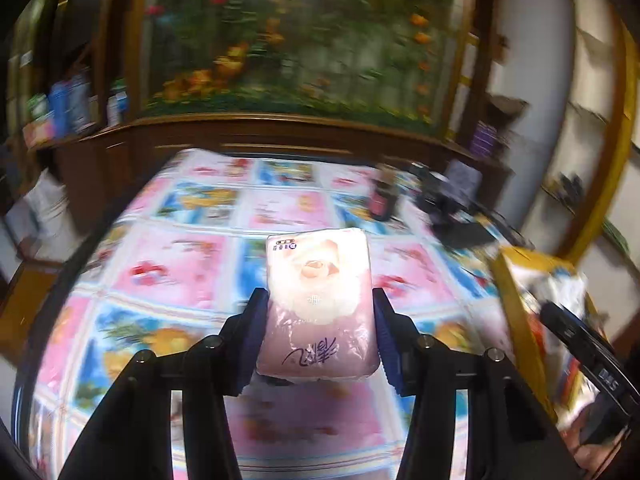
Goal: Organize soft objects
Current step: 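Grasp the white Face tissue pack with the right gripper while the left grasps the pink tissue pack, then carry both tissue packs up over the yellow box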
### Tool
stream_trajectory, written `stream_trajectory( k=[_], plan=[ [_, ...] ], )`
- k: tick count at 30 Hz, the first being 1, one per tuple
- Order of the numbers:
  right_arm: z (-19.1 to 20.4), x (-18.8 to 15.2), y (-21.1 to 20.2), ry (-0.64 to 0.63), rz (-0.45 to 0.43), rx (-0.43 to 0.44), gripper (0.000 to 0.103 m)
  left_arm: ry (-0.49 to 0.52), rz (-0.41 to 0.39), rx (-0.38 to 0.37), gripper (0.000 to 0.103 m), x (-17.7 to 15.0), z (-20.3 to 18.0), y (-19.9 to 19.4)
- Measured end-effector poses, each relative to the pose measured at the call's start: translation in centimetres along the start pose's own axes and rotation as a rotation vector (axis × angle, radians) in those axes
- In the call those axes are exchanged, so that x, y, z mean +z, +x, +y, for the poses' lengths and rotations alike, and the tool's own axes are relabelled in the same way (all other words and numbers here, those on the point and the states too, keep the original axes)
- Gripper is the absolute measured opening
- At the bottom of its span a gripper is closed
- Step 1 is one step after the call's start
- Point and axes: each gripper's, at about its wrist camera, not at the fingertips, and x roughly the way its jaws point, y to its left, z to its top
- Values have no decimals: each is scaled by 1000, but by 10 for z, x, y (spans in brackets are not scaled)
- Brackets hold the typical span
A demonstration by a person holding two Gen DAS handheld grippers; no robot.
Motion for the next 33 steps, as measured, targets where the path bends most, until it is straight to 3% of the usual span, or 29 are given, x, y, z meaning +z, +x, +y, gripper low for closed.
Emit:
stream_trajectory(
  k=[3,5,6,8,12,17,27,33],
  plan=[
    [0,0,-1,-2,2,2,51,-109,12,185,50,-5,38,0],
    [-1,1,-3,1,-5,3,51,-166,78,305,50,-14,63,13],
    [-1,1,-4,3,-9,5,51,-188,120,317,50,-19,73,21],
    [-1,1,-5,9,-9,8,51,-235,209,287,50,-28,85,39],
    [-2,1,-8,15,-17,13,51,-155,215,225,50,-26,65,54],
    [-4,2,-12,23,-22,12,51,-120,277,165,49,-30,50,76],
    [-4,2,-13,27,-18,19,51,3,271,144,48,-26,5,95],
    [-4,3,-12,25,-15,8,51,51,287,84,49,-22,-32,116]
  ],
)
